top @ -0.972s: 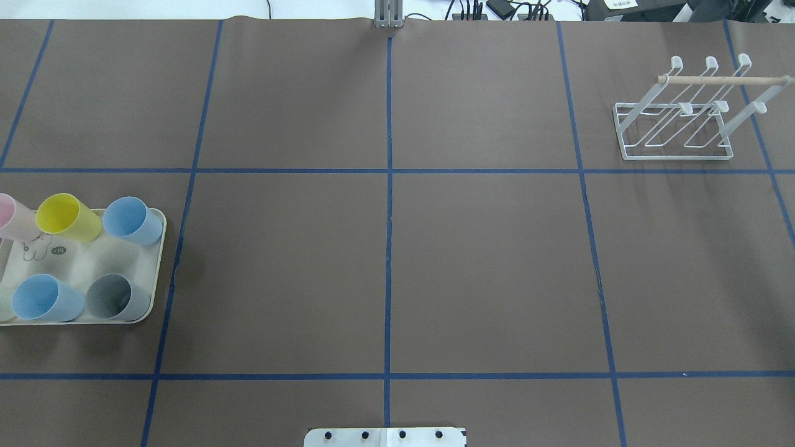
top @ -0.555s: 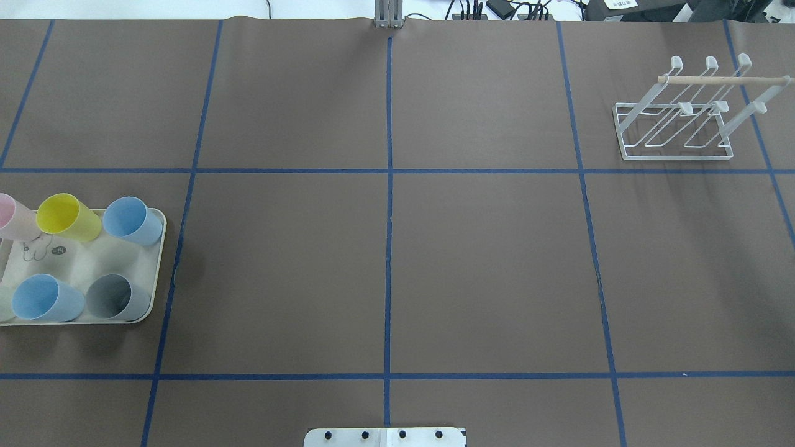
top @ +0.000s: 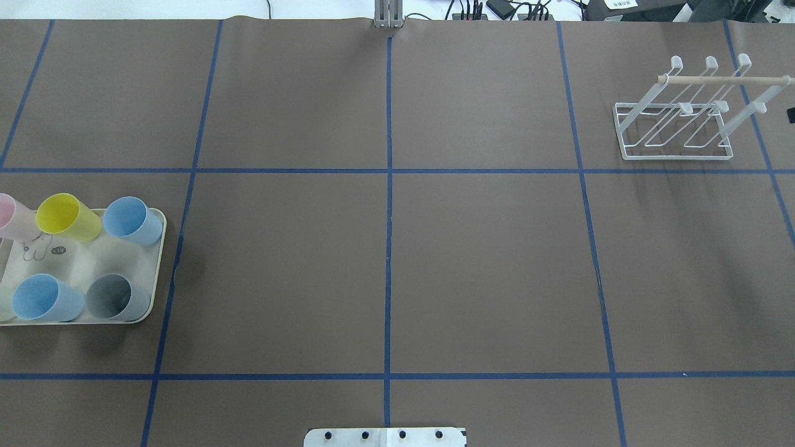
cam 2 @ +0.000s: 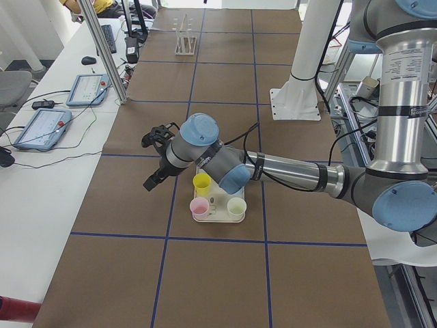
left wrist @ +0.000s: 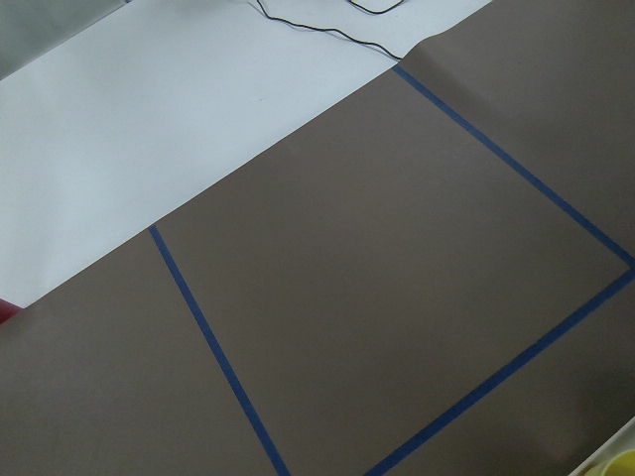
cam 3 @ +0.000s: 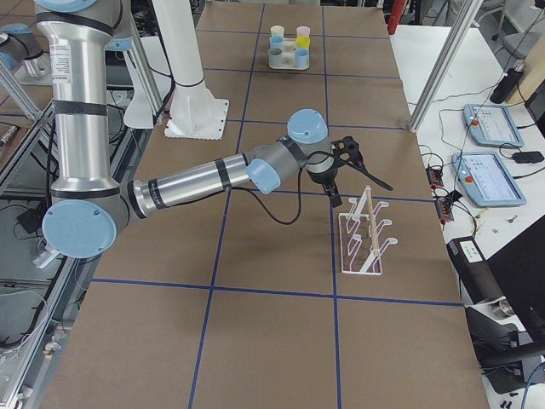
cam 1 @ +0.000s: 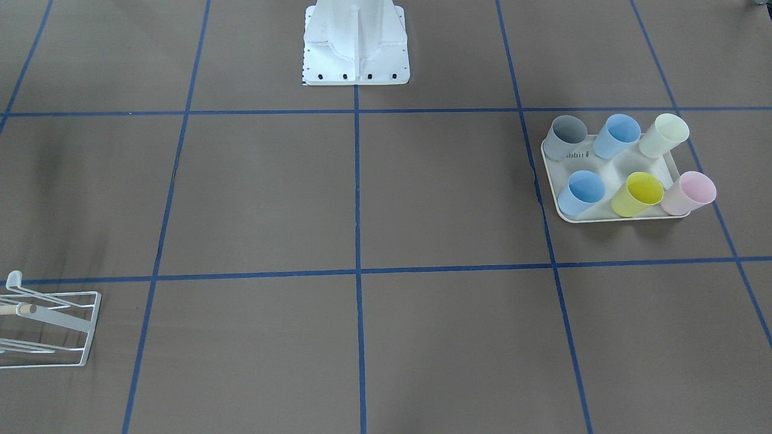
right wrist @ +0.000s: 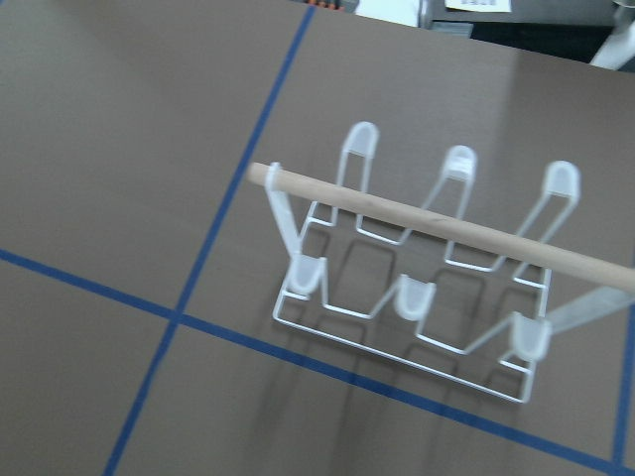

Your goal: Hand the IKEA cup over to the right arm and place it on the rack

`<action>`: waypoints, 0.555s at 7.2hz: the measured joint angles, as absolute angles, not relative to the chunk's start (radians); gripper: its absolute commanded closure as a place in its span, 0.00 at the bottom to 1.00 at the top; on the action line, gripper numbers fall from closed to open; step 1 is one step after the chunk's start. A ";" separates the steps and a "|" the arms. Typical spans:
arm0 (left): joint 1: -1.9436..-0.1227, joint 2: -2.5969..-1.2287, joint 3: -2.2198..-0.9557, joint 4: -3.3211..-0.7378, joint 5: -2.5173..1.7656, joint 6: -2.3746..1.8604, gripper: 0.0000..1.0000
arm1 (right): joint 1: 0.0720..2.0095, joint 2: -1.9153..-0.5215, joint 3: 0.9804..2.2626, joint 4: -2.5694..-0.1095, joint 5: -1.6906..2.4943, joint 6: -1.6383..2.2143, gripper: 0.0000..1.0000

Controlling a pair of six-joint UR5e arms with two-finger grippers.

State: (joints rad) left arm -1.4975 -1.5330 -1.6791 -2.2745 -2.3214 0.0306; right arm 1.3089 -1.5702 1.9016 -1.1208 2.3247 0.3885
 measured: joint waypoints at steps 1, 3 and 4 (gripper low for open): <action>-1.459 -1.515 -1.650 -2.305 -2.320 -0.019 0.00 | 1.248 -1.568 1.926 -1.090 2.319 0.473 0.01; -1.371 -1.477 -1.527 -2.521 -2.312 -0.144 0.00 | 1.149 -1.564 1.972 -1.072 2.295 0.575 0.01; -1.338 -1.467 -1.451 -2.652 -2.310 -0.209 0.00 | 1.128 -1.563 1.983 -1.071 2.290 0.587 0.01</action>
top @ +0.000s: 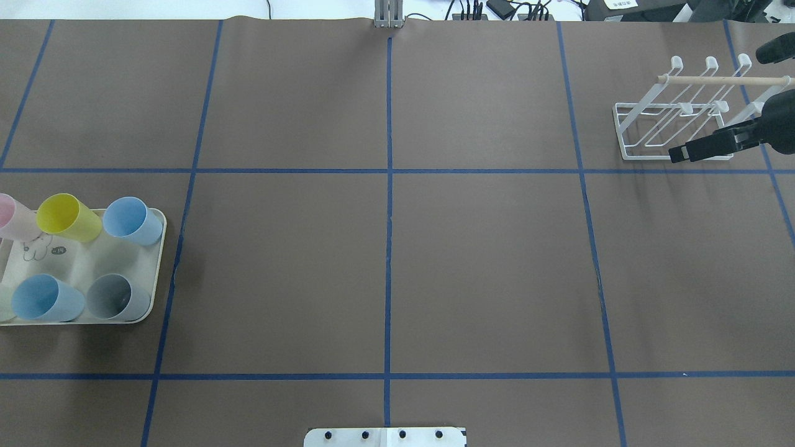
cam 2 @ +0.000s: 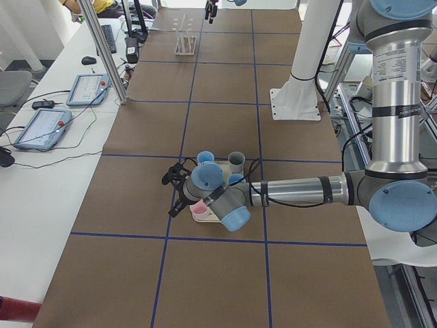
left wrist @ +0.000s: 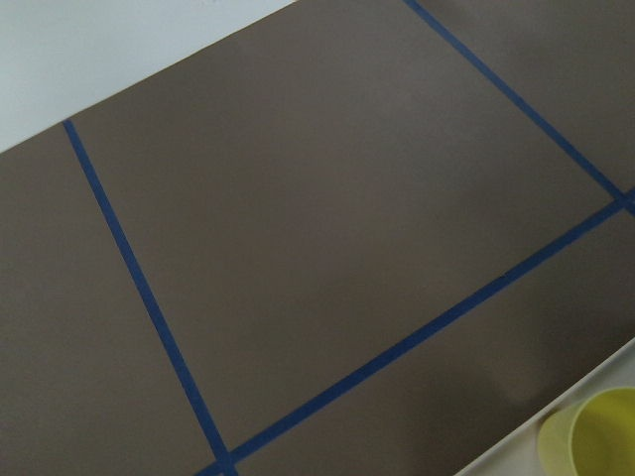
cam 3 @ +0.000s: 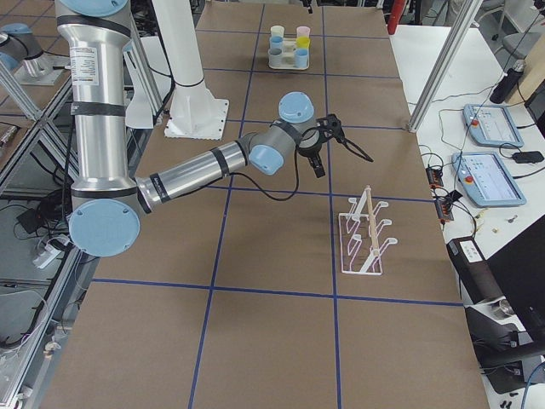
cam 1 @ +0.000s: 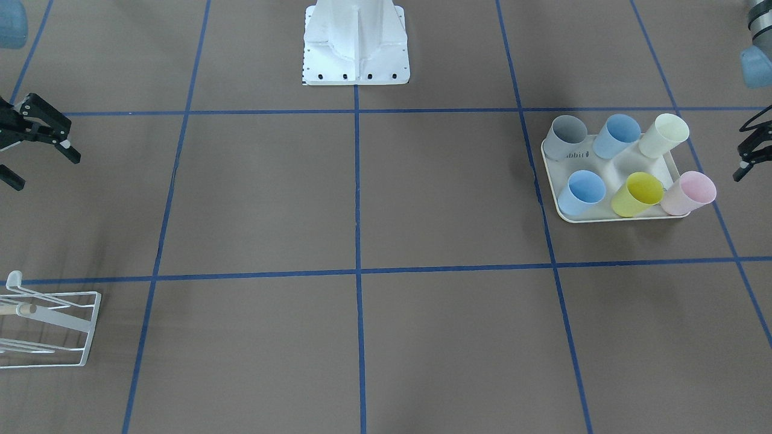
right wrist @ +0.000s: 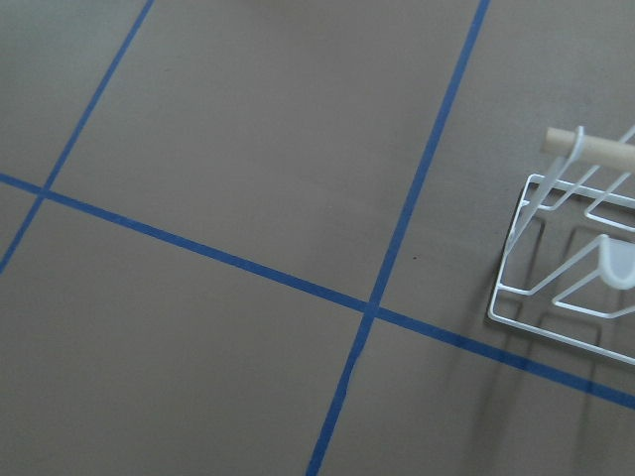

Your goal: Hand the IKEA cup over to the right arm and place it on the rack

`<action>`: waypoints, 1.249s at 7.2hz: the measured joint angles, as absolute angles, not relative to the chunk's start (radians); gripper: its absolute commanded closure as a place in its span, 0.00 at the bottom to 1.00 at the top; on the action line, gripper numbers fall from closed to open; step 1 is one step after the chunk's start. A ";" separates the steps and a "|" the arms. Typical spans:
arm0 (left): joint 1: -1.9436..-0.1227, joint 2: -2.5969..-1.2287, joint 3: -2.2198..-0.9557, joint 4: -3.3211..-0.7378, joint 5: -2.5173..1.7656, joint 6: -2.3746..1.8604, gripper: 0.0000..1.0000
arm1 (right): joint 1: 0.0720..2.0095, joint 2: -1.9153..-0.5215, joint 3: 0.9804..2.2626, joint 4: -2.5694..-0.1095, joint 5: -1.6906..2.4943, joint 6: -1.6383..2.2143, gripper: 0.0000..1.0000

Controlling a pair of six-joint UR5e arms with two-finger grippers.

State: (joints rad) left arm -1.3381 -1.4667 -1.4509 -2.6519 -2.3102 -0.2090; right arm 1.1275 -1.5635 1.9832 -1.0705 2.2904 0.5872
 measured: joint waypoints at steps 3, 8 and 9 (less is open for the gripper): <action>-1.250 -1.447 -1.380 -2.777 -2.241 -0.309 0.04 | 1.111 -1.565 1.992 -1.069 2.289 0.593 0.01; -1.196 -1.444 -1.364 -2.810 -2.202 -0.333 0.66 | 1.109 -1.573 1.992 -1.069 2.288 0.594 0.01; -1.189 -1.443 -1.364 -2.812 -2.204 -0.333 0.75 | 1.109 -1.575 1.992 -1.069 2.287 0.594 0.01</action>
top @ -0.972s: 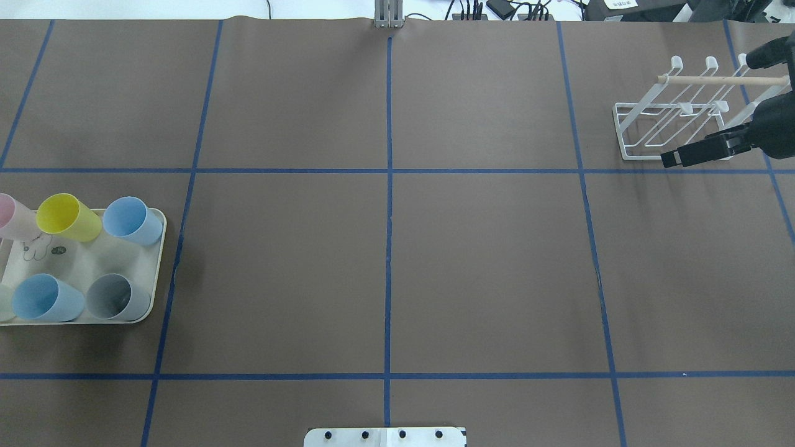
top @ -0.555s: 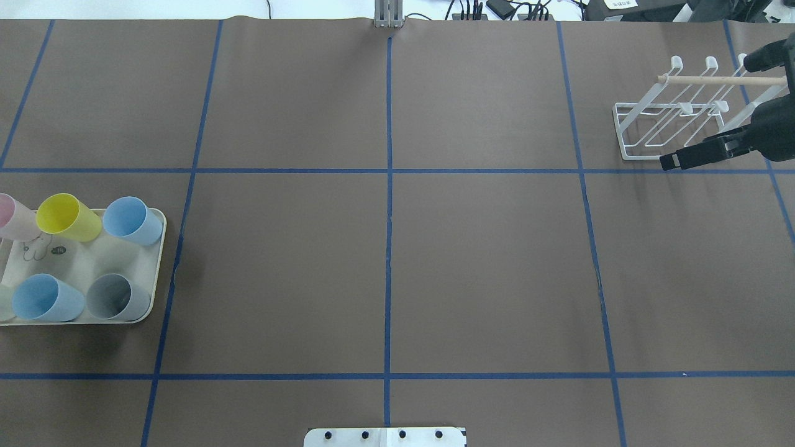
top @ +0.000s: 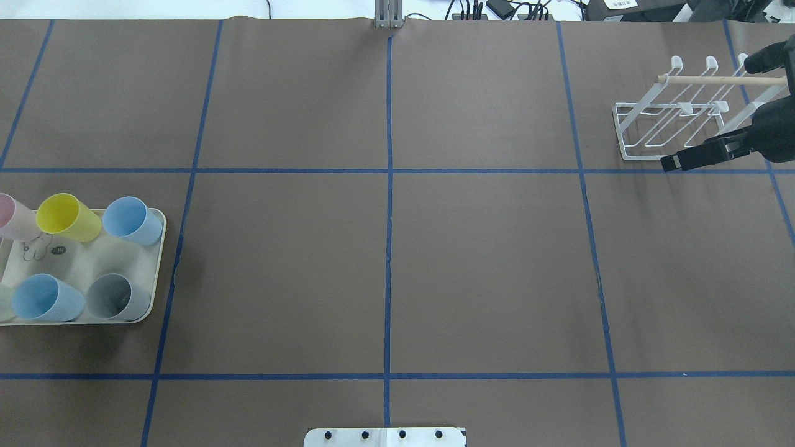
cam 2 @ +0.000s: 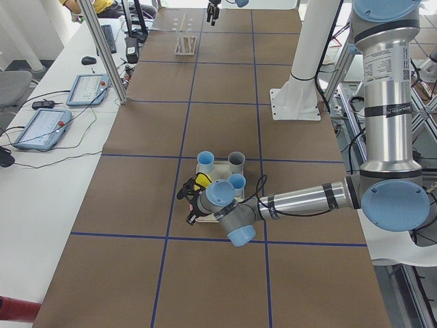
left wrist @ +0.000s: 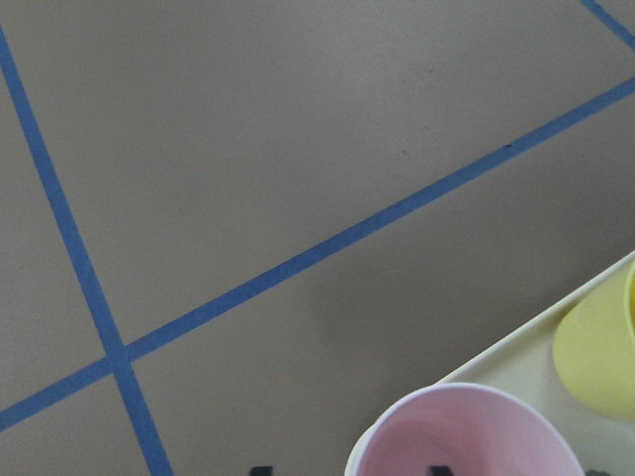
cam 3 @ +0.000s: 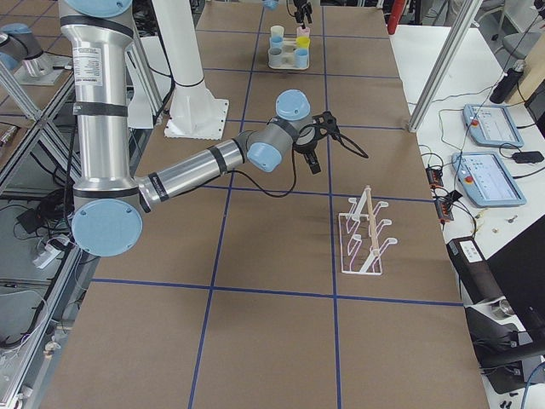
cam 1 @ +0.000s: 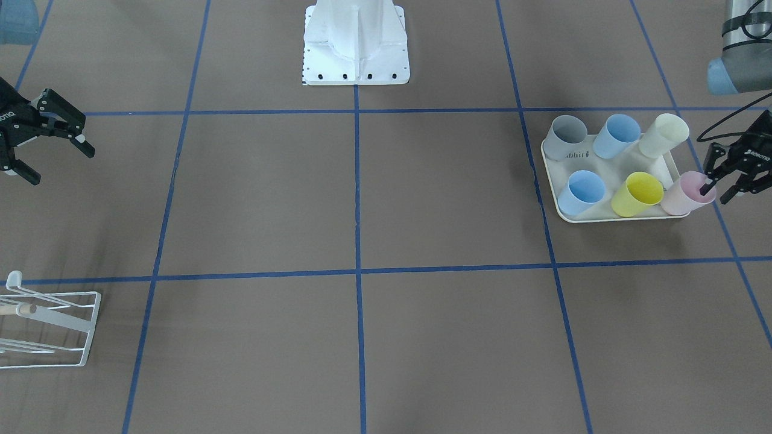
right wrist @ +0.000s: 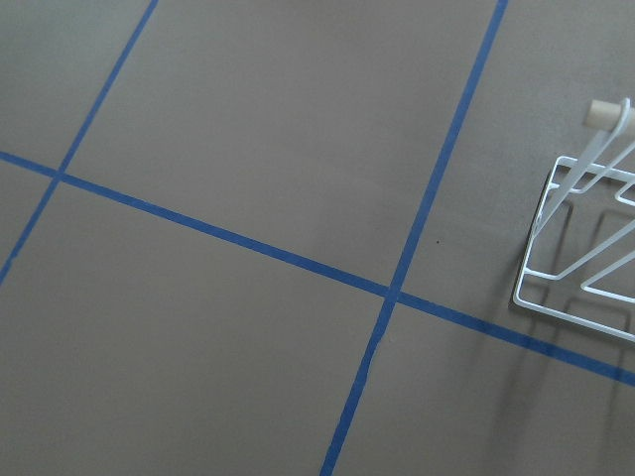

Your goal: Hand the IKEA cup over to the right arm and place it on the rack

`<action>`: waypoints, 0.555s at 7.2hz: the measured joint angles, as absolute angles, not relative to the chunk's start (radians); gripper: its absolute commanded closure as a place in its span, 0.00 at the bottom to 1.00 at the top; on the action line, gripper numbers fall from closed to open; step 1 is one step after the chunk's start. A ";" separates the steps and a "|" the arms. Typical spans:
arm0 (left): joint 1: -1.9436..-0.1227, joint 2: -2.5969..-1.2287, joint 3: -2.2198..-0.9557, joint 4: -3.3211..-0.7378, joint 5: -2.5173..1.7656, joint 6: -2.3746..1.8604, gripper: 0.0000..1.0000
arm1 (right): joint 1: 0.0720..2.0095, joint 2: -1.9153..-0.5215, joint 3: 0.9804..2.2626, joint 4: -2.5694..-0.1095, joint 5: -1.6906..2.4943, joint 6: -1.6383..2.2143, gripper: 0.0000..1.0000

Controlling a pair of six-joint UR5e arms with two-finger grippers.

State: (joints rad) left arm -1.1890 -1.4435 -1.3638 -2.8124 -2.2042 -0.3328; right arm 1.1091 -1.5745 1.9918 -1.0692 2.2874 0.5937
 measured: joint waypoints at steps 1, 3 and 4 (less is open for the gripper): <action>-1.185 -1.441 -1.364 -2.821 -2.207 -0.333 0.93 | 1.109 -1.575 1.991 -1.069 2.287 0.594 0.01; -1.183 -1.431 -1.364 -2.843 -2.212 -0.334 1.00 | 1.110 -1.575 1.991 -1.069 2.287 0.594 0.01; -1.184 -1.428 -1.367 -2.846 -2.213 -0.334 1.00 | 1.110 -1.574 1.991 -1.069 2.287 0.594 0.01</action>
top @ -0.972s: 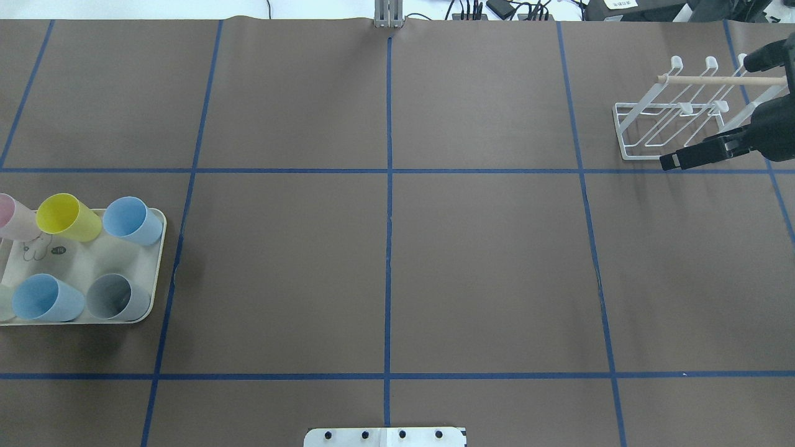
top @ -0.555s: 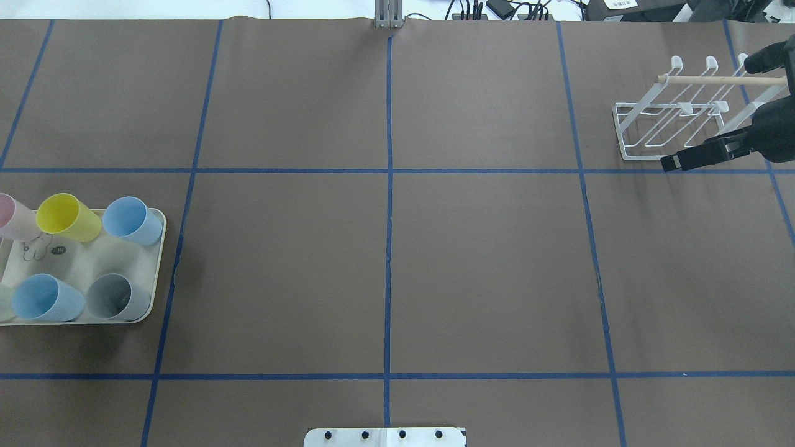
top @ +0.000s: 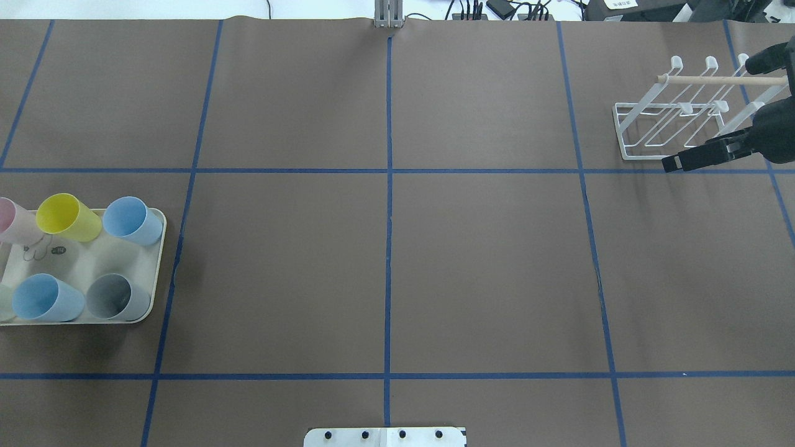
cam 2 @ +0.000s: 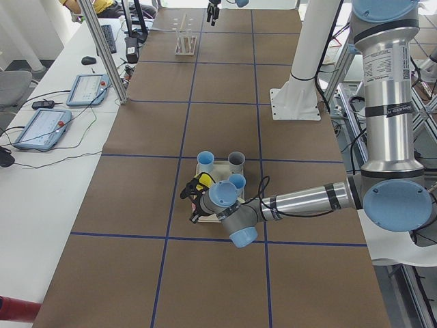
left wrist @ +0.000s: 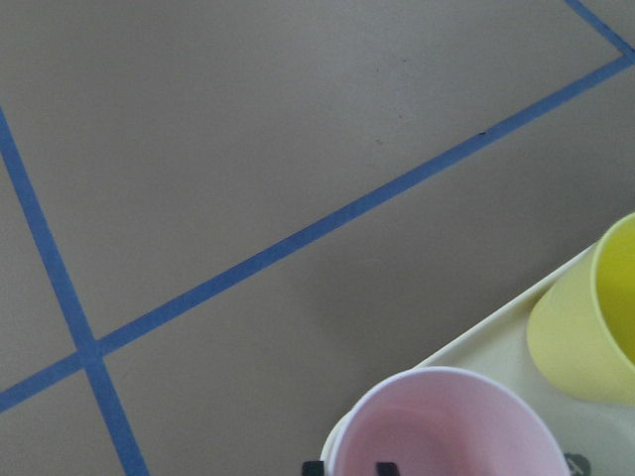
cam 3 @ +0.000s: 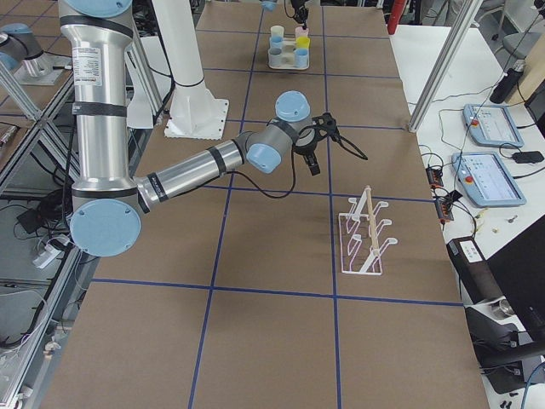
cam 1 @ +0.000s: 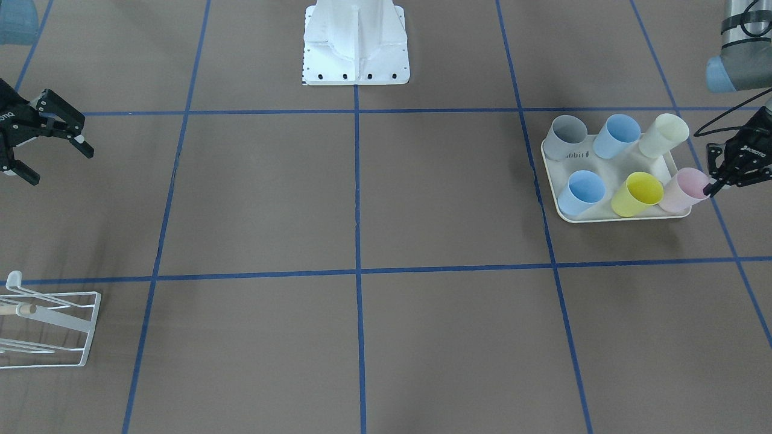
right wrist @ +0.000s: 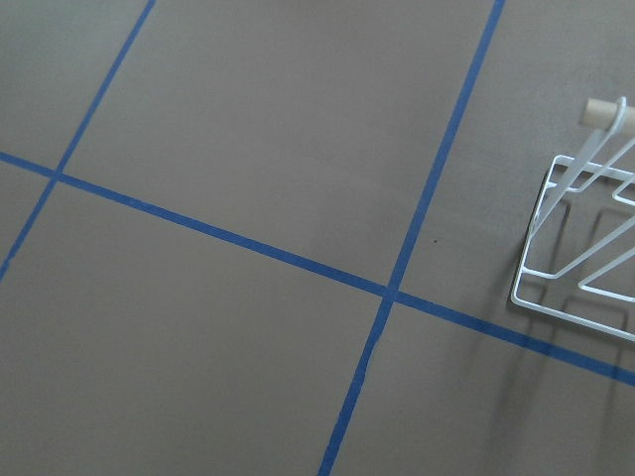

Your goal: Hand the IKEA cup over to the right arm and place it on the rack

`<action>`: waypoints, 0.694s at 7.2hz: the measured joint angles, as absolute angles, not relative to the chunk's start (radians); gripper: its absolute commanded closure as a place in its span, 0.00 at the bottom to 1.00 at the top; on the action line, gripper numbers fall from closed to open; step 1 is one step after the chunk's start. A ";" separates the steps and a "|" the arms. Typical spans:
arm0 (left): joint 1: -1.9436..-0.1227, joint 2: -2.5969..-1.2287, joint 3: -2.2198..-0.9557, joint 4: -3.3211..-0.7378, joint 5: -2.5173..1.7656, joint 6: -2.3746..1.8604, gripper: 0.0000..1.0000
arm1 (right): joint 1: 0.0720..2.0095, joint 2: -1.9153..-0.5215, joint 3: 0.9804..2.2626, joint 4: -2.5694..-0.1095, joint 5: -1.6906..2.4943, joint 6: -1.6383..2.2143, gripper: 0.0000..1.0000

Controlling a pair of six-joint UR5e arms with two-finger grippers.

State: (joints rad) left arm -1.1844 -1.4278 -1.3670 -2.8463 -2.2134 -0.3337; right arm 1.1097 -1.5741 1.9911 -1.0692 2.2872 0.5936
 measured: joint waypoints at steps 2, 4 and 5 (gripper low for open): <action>-1.208 -1.427 -1.374 -2.844 -2.256 -0.331 1.00 | 1.109 -1.563 1.991 -1.068 2.284 0.592 0.01; -1.341 -1.445 -1.385 -2.818 -2.315 -0.327 1.00 | 1.107 -1.537 1.980 -0.989 2.220 0.582 0.01; -1.405 -1.456 -1.406 -2.795 -2.349 -0.326 1.00 | 1.099 -1.516 1.943 -0.873 2.183 0.570 0.01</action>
